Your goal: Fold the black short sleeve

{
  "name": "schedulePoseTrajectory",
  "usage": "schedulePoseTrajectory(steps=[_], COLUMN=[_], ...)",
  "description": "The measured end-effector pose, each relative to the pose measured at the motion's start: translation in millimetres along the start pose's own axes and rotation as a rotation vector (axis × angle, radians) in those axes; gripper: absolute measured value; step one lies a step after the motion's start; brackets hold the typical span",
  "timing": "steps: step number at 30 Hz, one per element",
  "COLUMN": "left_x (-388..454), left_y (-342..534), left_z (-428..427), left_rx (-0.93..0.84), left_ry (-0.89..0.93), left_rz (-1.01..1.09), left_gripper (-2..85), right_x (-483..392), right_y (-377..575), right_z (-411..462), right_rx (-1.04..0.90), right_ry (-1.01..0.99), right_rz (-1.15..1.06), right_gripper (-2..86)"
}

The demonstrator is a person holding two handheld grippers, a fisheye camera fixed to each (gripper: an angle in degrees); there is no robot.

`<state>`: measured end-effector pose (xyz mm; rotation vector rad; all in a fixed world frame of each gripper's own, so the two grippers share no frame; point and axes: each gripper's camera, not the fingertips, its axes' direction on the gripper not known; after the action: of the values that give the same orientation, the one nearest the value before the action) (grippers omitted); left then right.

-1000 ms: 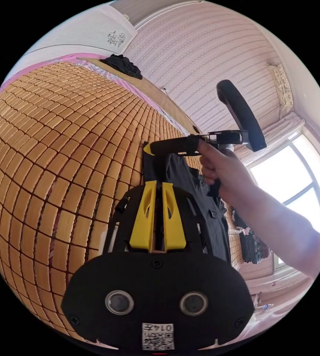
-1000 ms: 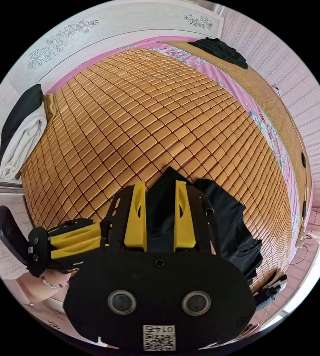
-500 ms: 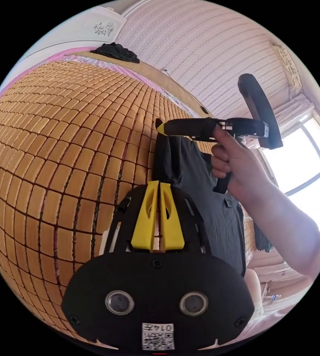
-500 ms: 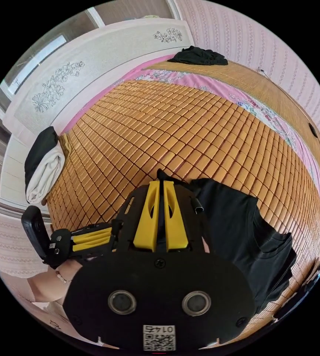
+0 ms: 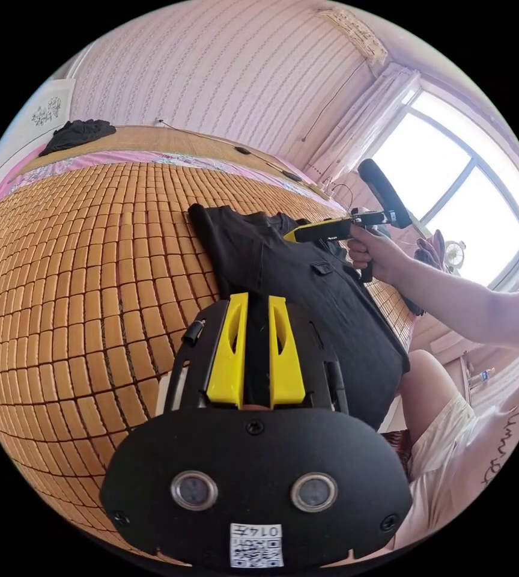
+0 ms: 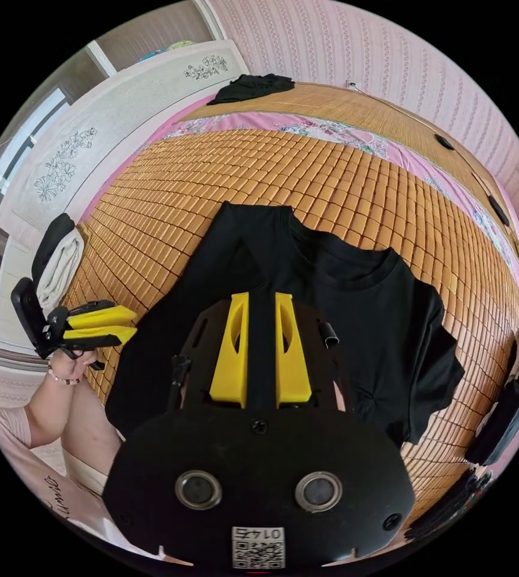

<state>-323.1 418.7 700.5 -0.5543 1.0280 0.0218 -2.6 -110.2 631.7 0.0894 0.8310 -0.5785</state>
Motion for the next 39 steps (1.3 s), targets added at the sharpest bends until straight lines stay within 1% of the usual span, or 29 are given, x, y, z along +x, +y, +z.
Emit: schedulePoseTrajectory(steps=[4,6,8,11,12,14,16,17,18,20,22,25,27,31,34,39], left_x=[16,21,25,32,32,33,38,39,42,49,56,62,66,89,116,174], left_y=[-21,-30,-38,-52,-57,-62,-65,-65,-66,-70,-77,-83,-88,-111,-140,-193], left_z=[20,29,36,48,57,69,85,86,87,91,92,87,83,87,109,163], left_rx=[-0.070,-0.084,-0.076,-0.068,-0.093,-0.145,-0.252,-0.253,-0.250,-0.272,-0.288,-0.288,-0.281,-0.265,-0.282,-0.298], left_ry=[-0.065,-0.090,-0.090,-0.056,-0.050,-0.022,-0.039,-0.041,-0.040,-0.049,-0.067,-0.080,-0.093,-0.062,-0.030,0.057], left_rz=[0.049,0.058,0.062,0.072,0.066,0.058,0.063,0.067,0.070,0.095,0.099,0.084,0.087,0.131,0.191,0.297], left_gripper=[6.4,6.4,6.1,5.5,5.4,5.3,4.5,4.4,4.2,4.3,5.5,6.4,6.4,6.3,5.9,5.2], right_x=[-18,-25,-28,-25,-23,-18,-5,-1,10,26,50,84,111,186,225,254], right_y=[-32,-46,-55,-51,-45,-30,-10,-7,-1,11,40,94,133,218,259,289], right_z=[9,16,21,30,30,22,18,20,24,13,-27,-69,-88,-112,-120,-126], right_rx=[-0.015,-0.037,-0.047,-0.094,-0.106,-0.063,-0.036,-0.054,-0.112,-0.085,0.066,0.166,0.186,0.128,0.130,0.202], right_ry=[0.027,0.060,0.048,0.054,0.052,0.079,0.159,0.172,0.179,0.100,0.026,0.065,0.132,0.247,0.170,0.083], right_rz=[-0.110,-0.143,-0.147,-0.101,-0.081,-0.066,-0.047,-0.047,-0.043,-0.001,0.072,0.146,0.209,0.394,0.488,0.524], right_gripper=[7.1,7.0,6.7,5.5,5.3,4.2,0.5,0.2,-0.3,-0.6,-0.5,0.2,1.6,4.8,5.9,6.4])
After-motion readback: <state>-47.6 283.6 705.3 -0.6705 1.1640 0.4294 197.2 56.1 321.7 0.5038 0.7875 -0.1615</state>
